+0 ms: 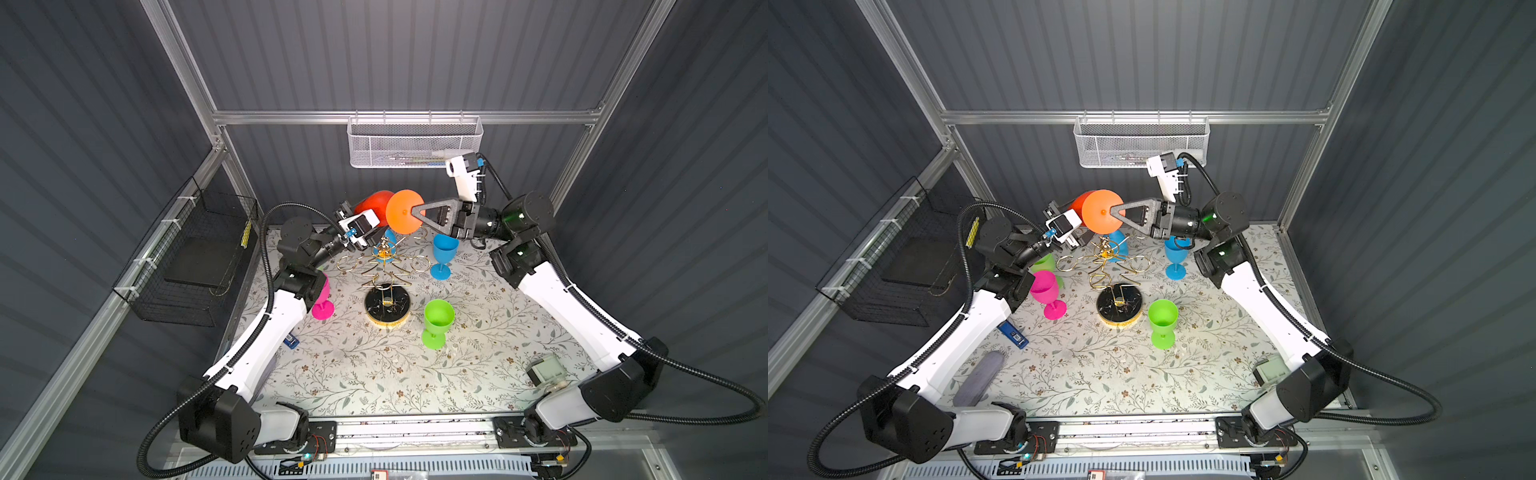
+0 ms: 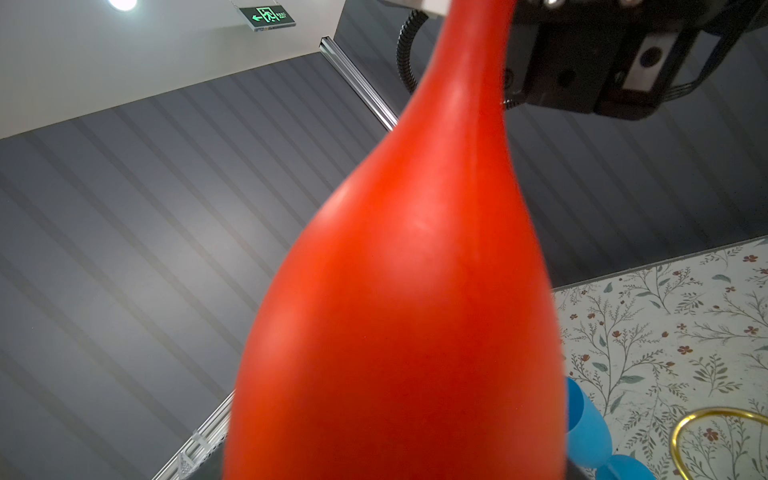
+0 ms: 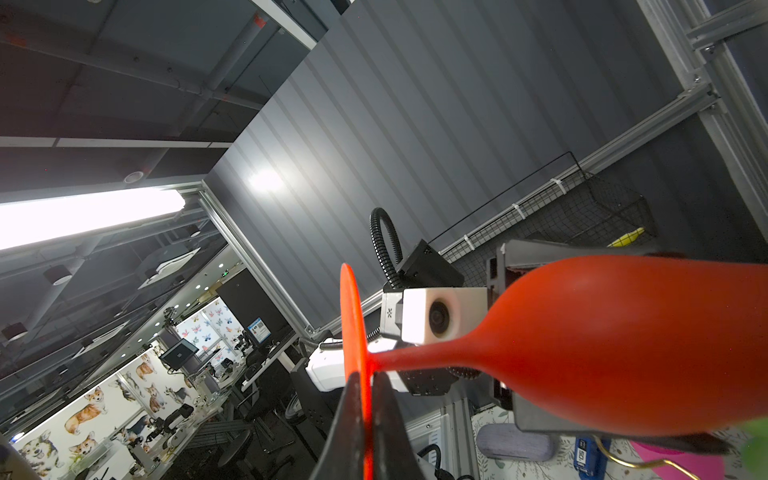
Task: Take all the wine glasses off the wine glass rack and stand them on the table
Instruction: 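Close the left gripper around the red glass bowl, then open the right gripper off the base while the left gripper tilts the glass upright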
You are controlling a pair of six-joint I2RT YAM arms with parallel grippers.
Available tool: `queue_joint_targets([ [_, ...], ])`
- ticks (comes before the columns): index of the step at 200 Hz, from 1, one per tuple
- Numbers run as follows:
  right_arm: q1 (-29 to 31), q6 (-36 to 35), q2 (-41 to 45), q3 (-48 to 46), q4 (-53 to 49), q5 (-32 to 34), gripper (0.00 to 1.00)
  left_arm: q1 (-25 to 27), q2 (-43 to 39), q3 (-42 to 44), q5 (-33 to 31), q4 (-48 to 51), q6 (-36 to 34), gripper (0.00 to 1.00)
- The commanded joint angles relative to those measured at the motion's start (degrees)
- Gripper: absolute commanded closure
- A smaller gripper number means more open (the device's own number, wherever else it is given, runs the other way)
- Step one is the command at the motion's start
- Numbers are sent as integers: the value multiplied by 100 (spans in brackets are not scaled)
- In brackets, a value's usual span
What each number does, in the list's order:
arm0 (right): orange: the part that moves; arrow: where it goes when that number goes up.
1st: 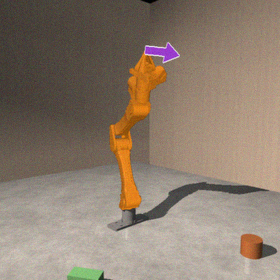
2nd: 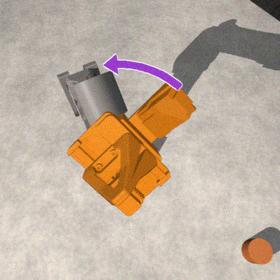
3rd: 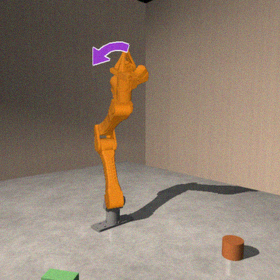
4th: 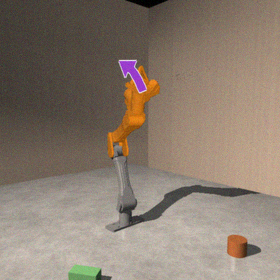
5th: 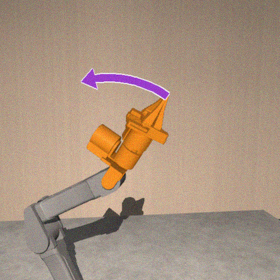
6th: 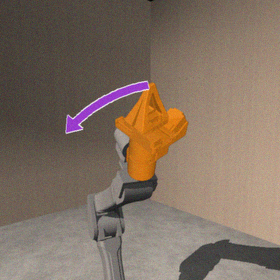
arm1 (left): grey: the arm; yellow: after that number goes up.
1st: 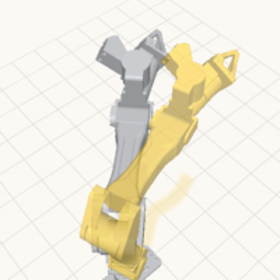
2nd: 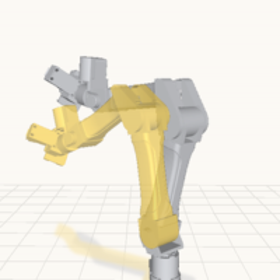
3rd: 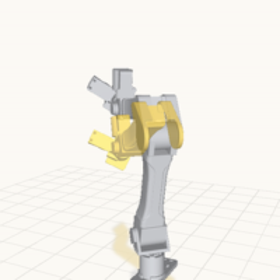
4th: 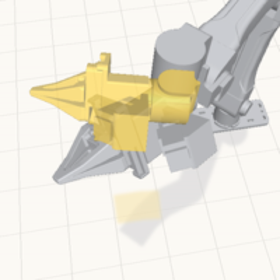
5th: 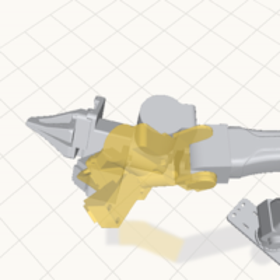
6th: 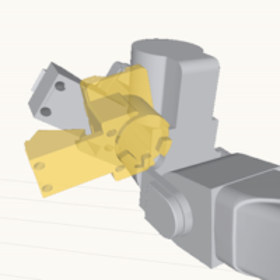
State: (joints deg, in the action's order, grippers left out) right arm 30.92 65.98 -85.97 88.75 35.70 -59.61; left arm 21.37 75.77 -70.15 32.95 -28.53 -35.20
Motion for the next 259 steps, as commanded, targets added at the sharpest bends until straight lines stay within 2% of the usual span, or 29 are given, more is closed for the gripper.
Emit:
queue_joint_targets([
  [1, 21, 8, 115, -70, -51, -103, 100, 34, -174, -122, -144, -20, -45, 36],
  [23, -14, 12, 116, -75, -118, -31, 100, 34, -224, -95, -216, 122, -141, 38],
  [44, -74, 10, 129, -77, -174, 52, 75, 34, -275, -122, -307, 320, -197, 39],
  [49, -89, 1, 135, -86, -170, 71, 72, 34, -281, -124, -327, 361, -211, 40],
  [92, -235, 3, 219, -129, -235, 209, 50, 34, -312, -209, -522, 801, -269, 42],
  [131, -465, -130, 410, -355, -393, 359, 37, 34, -232, -580, -782, 1786, -375, 42],
  [143, -545, -585, 536, -351, -1011, 463, 34, 34, -188, -707, -865, 2100, -365, 42],
  [155, -578, -1507, 733, -256, -2182, 770, 32, 34, -140, -881, -941, 2480, -354, 42],
  [173, -528, -3222, 1011, 105, -4144, 1845, 30, 34, -39, -1334, -1111, 3176, -323, 43],
  [188, -501, -4068, 1155, 293, -5041, 2735, 30, 34, 36, -1595, -1277, 3675, -234, 43],
  [203, -493, -4574, 1257, 374, -5521, 3427, 30, 34, 119, -1862, -1361, 4123, -75, 43],
  [208, -490, -4701, 1275, 398, -5632, 3582, 30, 34, 145, -1967, -1554, 4317, -38, 43],
  [228, -413, -5100, 1302, 489, -6033, 4175, 30, 34, 274, -2414, -1684, 5115, 157, 44],
  [259, -219, -5394, 1285, 494, -6188, 4600, 30, 38, 447, -3059, -1818, 6324, 520, 45],
])
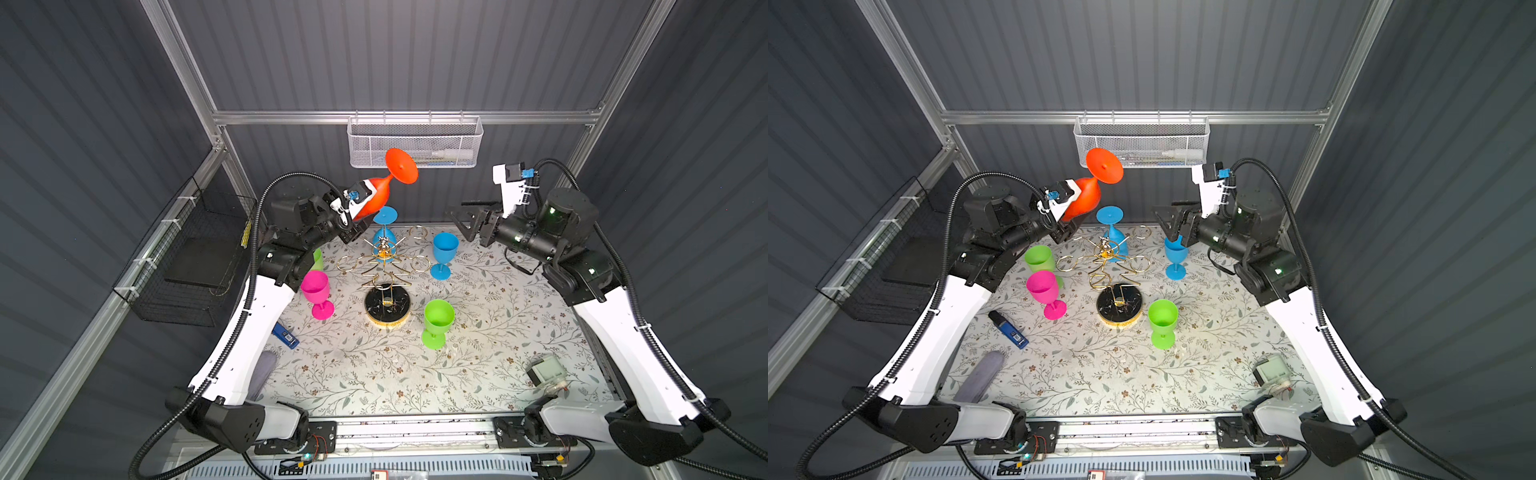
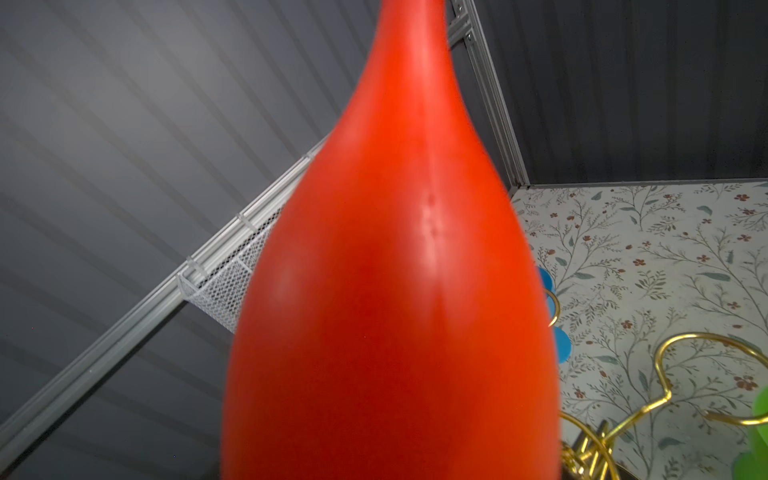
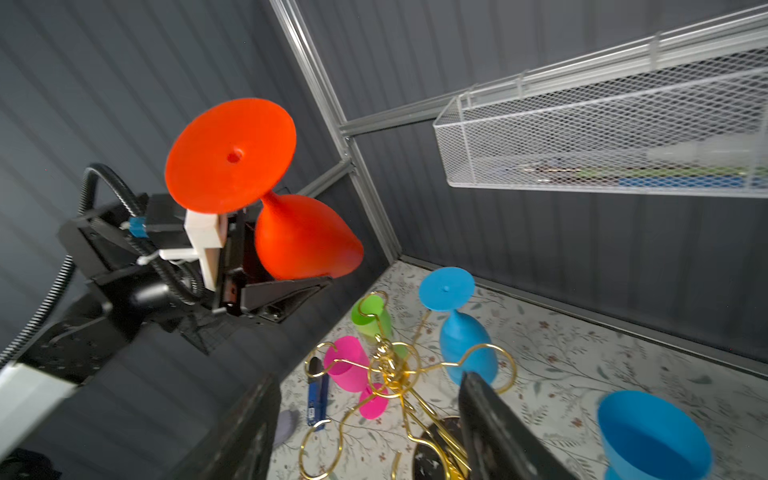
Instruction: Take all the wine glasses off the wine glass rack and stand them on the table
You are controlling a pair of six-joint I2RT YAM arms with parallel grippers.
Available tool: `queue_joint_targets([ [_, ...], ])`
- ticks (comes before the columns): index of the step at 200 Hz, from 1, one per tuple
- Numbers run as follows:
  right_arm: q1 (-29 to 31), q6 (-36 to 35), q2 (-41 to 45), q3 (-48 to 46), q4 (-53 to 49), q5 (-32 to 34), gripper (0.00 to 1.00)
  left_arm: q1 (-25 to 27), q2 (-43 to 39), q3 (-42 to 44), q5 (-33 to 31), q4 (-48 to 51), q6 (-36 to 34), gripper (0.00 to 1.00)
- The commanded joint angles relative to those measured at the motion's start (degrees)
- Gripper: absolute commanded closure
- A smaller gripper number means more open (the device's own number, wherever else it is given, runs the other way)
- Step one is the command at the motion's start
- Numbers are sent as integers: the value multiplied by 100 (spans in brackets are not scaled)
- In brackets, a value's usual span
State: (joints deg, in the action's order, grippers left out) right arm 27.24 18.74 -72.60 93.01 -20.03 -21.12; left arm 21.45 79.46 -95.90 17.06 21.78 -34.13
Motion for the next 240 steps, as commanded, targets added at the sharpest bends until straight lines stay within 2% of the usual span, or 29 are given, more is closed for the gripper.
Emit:
queue_joint_targets([
  [1, 153, -675, -57, 68, -619, 764, 30, 28, 82, -496, -238, 1320, 423, 45],
  [70, 873, -1216, -329, 283, -533, 1375, 37, 34, 227, -1150, -397, 3065, 1010, 46],
  [128, 1434, -1756, -523, 219, 578, 1494, 39, 39, 442, -1565, -389, 4160, 1319, 47],
  [175, 1481, -2165, -779, 177, 1333, 1579, 39, 42, 472, -1643, -346, 4474, 1386, 47],
  [240, 1486, -2186, -1403, 661, 1366, 1074, 48, 39, 495, -1711, -170, 4651, 1365, 47],
])
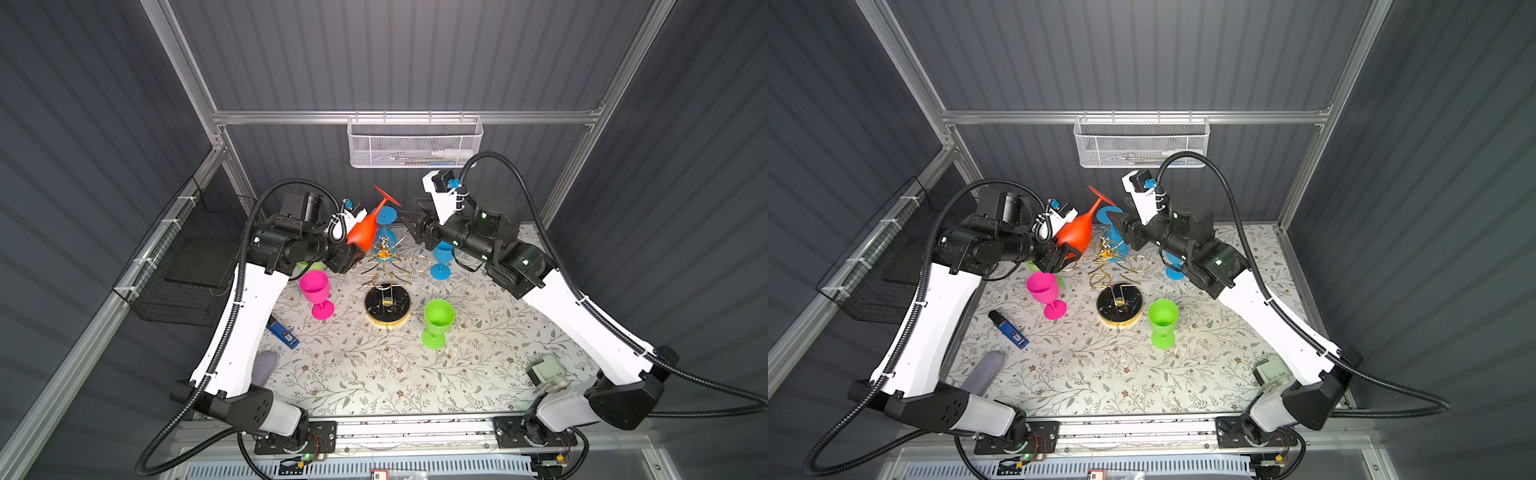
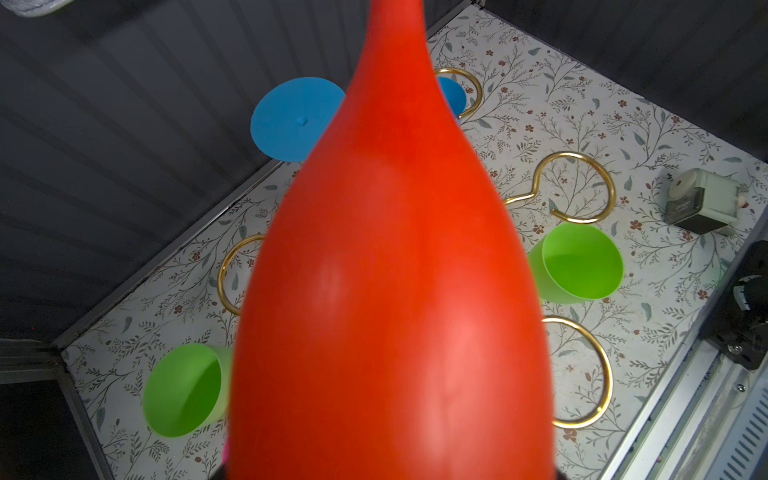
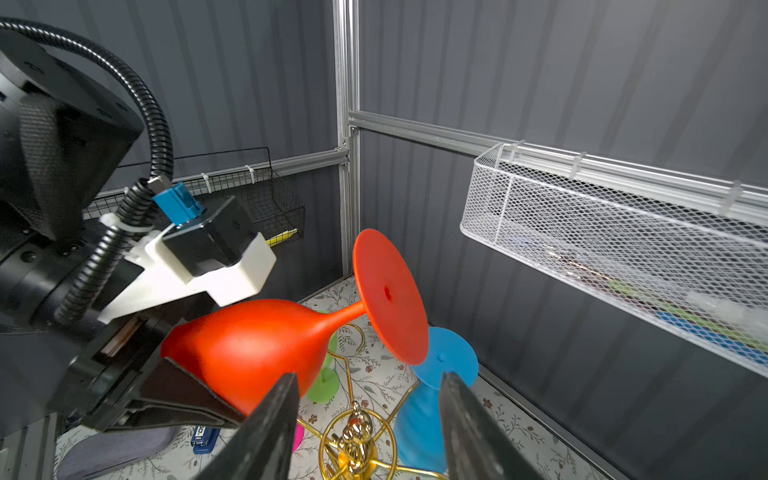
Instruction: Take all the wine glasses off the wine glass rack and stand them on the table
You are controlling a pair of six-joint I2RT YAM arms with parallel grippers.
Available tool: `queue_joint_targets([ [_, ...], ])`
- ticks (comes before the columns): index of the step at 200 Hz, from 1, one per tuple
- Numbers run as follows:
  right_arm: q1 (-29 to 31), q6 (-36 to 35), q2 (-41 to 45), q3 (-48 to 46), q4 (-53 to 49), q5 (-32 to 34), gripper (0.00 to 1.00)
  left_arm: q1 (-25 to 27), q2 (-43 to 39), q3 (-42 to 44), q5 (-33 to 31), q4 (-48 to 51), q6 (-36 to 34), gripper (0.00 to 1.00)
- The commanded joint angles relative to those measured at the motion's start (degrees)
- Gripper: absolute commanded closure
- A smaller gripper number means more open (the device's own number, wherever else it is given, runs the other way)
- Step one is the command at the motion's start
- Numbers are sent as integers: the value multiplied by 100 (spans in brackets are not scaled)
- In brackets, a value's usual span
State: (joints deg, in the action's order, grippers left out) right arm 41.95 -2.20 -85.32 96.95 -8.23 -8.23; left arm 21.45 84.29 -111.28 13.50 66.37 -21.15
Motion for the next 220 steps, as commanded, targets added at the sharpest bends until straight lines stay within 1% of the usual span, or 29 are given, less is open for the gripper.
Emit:
queue_joint_targets([
  [1, 15, -86, -141, 279, 184, -219, 48, 41, 10, -173, 183, 192, 67, 47],
  [23, 19, -70, -297, 403, 163, -317, 50, 43, 2, -192, 227, 201, 54, 47],
  [58, 14, -114, -437, 463, 260, -265, 52, 43, -22, -184, 378, 211, 15, 47],
  [151, 8, -170, -706, 636, 298, -291, 74, 43, -208, -65, 496, 136, -122, 47],
  [156, 8, -168, -721, 648, 287, -299, 75, 43, -226, -53, 686, 123, -124, 47],
  [191, 13, -201, -792, 708, 235, -353, 81, 43, -374, -10, 870, 38, -210, 47],
  [220, 14, -211, -807, 720, 177, -409, 91, 43, -491, 79, 963, -108, -245, 47],
])
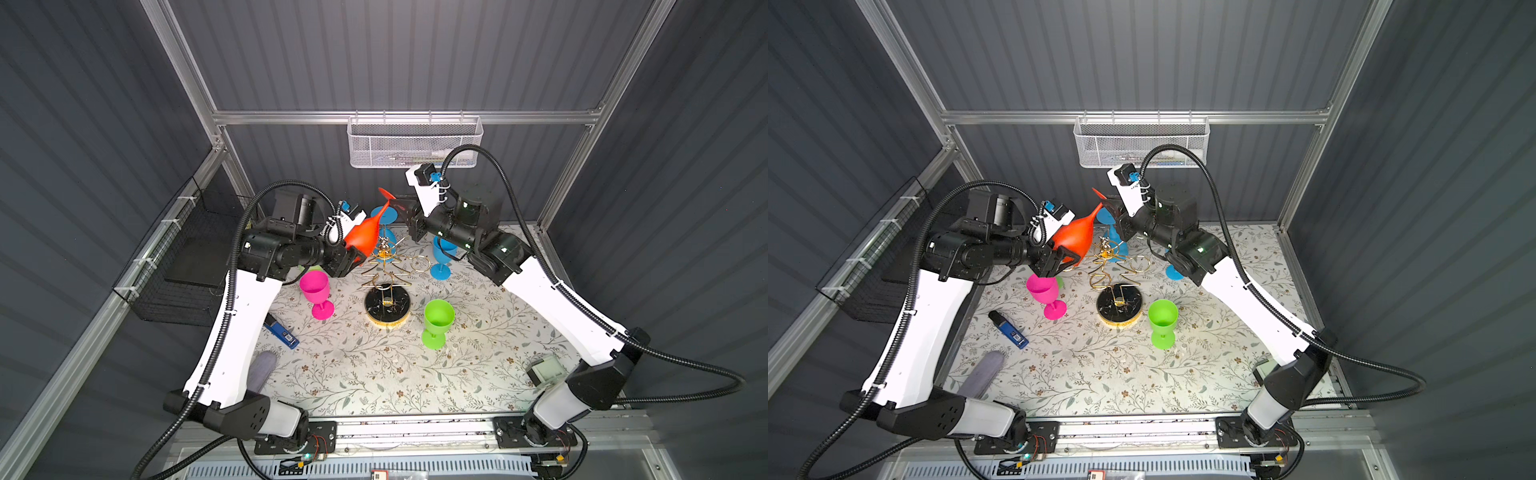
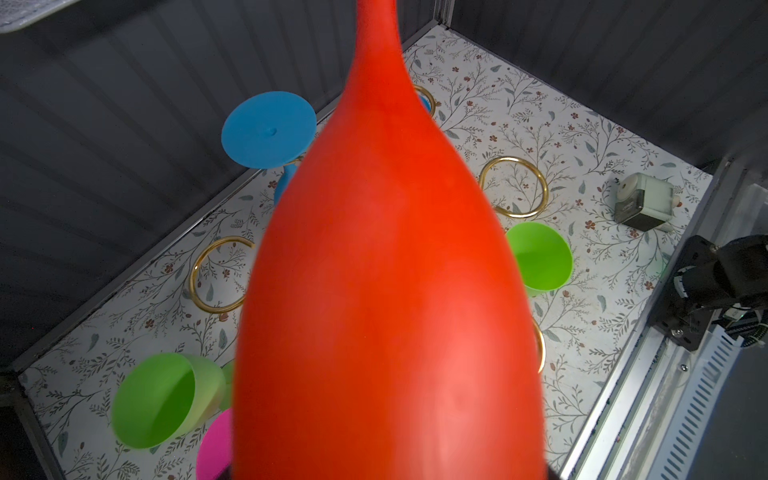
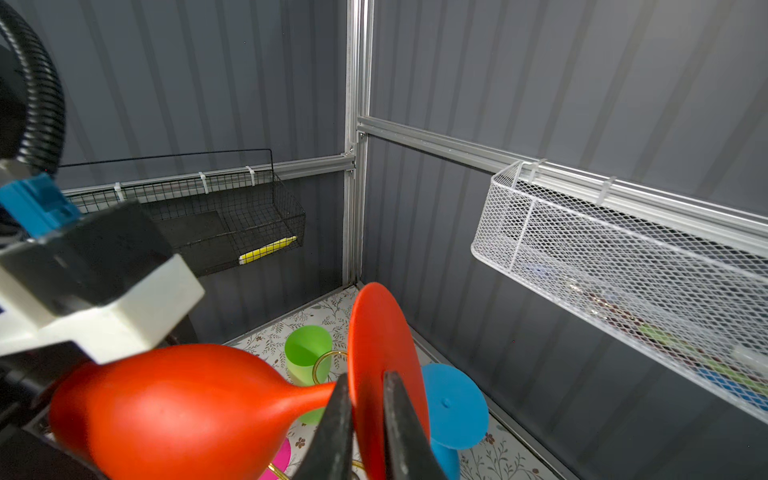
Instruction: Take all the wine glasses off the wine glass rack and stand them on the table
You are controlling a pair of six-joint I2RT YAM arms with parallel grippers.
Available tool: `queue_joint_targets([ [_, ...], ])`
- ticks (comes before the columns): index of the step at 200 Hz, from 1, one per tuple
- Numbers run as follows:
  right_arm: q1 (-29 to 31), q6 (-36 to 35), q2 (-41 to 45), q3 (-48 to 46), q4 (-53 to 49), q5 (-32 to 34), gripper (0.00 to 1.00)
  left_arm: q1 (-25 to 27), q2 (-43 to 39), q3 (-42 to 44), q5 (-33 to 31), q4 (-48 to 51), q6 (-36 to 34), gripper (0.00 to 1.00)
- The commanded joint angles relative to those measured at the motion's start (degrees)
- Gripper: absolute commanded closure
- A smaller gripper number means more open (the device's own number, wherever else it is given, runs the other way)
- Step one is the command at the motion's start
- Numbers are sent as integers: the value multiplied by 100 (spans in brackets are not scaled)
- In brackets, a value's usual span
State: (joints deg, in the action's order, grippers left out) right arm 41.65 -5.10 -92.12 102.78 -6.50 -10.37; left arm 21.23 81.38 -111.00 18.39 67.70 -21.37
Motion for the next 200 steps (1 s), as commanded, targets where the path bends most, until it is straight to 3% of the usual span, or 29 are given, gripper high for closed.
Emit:
queue_joint_targets([
  [1, 45, 88, -125, 137, 2, -198, 91, 65, -206, 56, 482, -250, -221, 47],
  [23, 40, 144, -88, 124, -24, -237, 100, 65, -253, 100, 494, -348, -230, 47],
  [78, 42, 364, 120, -9, -26, -187, 100, 65, -662, 489, 528, -925, -204, 39],
  [156, 28, 640, 459, -315, 26, 167, 100, 65, -1888, 1707, 276, -2789, -139, 20],
  [200, -143, 1217, 655, -546, 186, 139, 100, 65, -2377, 2197, 285, -3495, -58, 12],
])
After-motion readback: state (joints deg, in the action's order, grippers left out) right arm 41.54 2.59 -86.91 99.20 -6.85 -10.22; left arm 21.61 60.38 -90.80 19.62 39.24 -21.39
